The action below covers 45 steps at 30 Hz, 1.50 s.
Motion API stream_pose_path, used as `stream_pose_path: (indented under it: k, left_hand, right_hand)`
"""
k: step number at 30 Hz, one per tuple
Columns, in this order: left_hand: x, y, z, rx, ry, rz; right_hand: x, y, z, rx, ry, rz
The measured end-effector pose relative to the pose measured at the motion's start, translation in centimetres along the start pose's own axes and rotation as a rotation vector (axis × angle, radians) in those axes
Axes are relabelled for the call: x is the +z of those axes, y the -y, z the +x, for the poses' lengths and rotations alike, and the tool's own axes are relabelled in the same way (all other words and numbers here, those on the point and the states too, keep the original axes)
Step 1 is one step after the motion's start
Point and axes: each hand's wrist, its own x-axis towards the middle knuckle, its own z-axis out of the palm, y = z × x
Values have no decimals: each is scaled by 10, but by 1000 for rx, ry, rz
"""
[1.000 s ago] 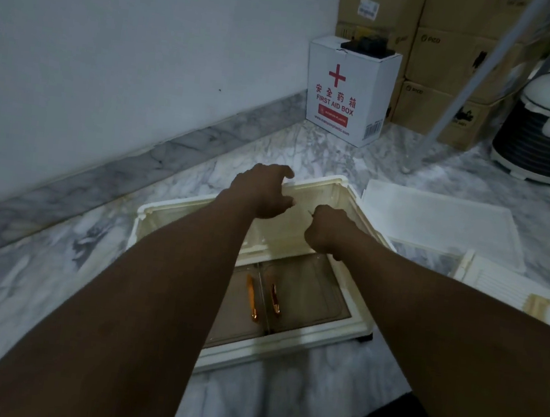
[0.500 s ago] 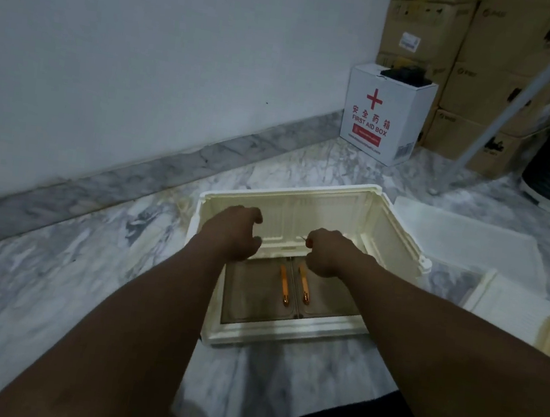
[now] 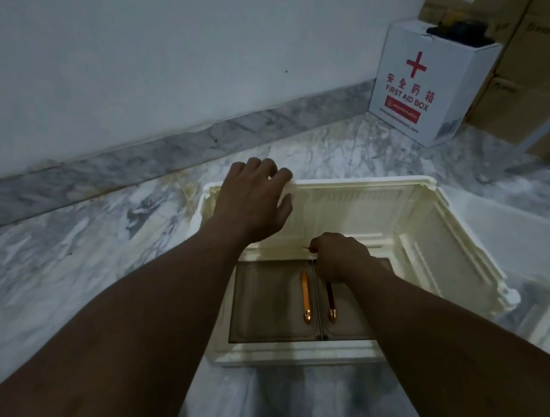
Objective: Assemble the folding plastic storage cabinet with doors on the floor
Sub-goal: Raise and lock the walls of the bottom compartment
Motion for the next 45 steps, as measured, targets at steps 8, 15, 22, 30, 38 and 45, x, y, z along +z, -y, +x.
stream_pose_path:
  k: [8, 15, 22, 30, 38, 45]
  left_hand:
    - [22, 5, 1, -92, -96, -200]
    - [15, 7, 7, -122, -38, -304]
    - [-13, 12, 12, -266, 245, -433]
    - [-53, 22, -33, -390, 319, -232]
    - [-114, 34, -106, -886, 521, -576]
    - [-132, 29, -134, -1116, 674, -1049]
  right_hand:
    - [5, 0, 18, 13, 26, -42]
    - [-26, 6, 9, -9, 28, -41]
    - [-71, 12, -25, -55, 35, -63]
    - [-89, 22, -71, -91, 22, -74]
    - [-108, 44, -121, -88, 4, -85]
    - [-103, 66, -145, -140, 26, -54]
